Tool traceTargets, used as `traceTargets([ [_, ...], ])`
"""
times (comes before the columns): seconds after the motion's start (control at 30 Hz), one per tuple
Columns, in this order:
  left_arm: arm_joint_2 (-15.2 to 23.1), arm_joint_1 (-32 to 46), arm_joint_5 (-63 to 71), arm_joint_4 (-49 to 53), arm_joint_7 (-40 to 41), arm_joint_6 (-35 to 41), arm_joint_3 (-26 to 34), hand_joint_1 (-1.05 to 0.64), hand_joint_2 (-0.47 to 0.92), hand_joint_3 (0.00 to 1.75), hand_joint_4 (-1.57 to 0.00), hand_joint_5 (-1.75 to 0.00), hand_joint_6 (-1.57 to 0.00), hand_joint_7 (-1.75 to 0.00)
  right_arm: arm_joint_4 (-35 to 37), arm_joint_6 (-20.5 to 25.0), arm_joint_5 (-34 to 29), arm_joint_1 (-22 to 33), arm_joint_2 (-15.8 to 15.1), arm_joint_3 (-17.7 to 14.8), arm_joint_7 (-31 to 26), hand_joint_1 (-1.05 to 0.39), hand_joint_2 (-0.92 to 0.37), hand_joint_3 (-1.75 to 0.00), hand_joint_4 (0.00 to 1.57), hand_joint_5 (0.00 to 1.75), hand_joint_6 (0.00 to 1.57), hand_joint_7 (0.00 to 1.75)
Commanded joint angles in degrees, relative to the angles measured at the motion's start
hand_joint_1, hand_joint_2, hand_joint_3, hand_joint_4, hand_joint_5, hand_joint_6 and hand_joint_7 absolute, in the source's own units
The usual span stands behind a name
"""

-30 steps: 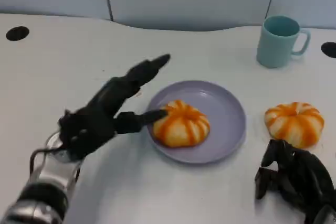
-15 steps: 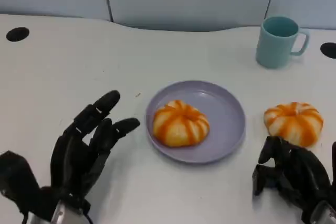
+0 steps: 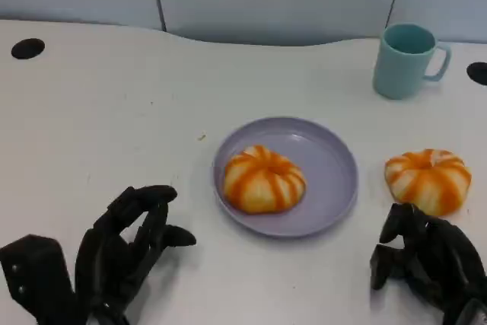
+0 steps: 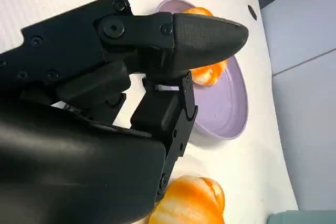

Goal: Grasp the bread from the table and place it into the plate.

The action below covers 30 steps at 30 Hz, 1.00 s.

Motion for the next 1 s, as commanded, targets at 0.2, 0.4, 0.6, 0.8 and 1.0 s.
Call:
traceTargets([
  [0.2, 0.2, 0.7, 2.6, -0.5, 3.4, 3.1, -0.1, -0.52, 0.92, 0.48, -0.67, -1.74, -0.45, -1.49, 1.7, 0.2, -0.3, 1.0, -1.3, -0.7, -0.1, -0.45, -0.92, -0.50, 1.21, 1.45, 1.08, 1.38],
  [0.4, -0.6, 0.5, 1.5, -0.4, 2.6, 4.1, -0.1, -0.52, 0.92, 0.47, -0.68, -1.75, -0.43, -1.55, 2.1, 0.1, -0.8, 0.9, -1.7, -0.9, -0.6, -0.45, -0.92, -0.51, 1.22, 1.44, 1.08, 1.38],
  [0.6, -0.3, -0.9, 2.1, 1.6, 2.9, 3.3, 0.3, -0.53, 0.92, 0.44, -0.68, -1.75, -0.45, -1.52, 2.7, 0.3, -0.4, 0.4, -1.4, -1.4, -1.0, -0.44, -0.92, -0.50, 1.19, 1.45, 1.07, 1.39],
  [0.8, -0.2, -2.3, 2.2, 3.6, 2.7, 1.9, 0.8, -0.54, 0.92, 0.44, -0.68, -1.75, -0.45, -1.53, 2.5, 1.2, -0.9, 0.2, -1.9, -1.3, -1.4, -0.44, -0.92, -0.48, 1.18, 1.46, 1.07, 1.39],
  [1.0, -0.2, -2.3, 2.4, 4.0, 2.3, 1.3, 0.8, -0.52, 0.92, 0.45, -0.67, -1.75, -0.43, -1.54, 3.0, 0.7, -0.6, 0.0, -1.8, -1.5, -1.0, -0.44, -0.92, -0.48, 1.19, 1.45, 1.09, 1.37],
])
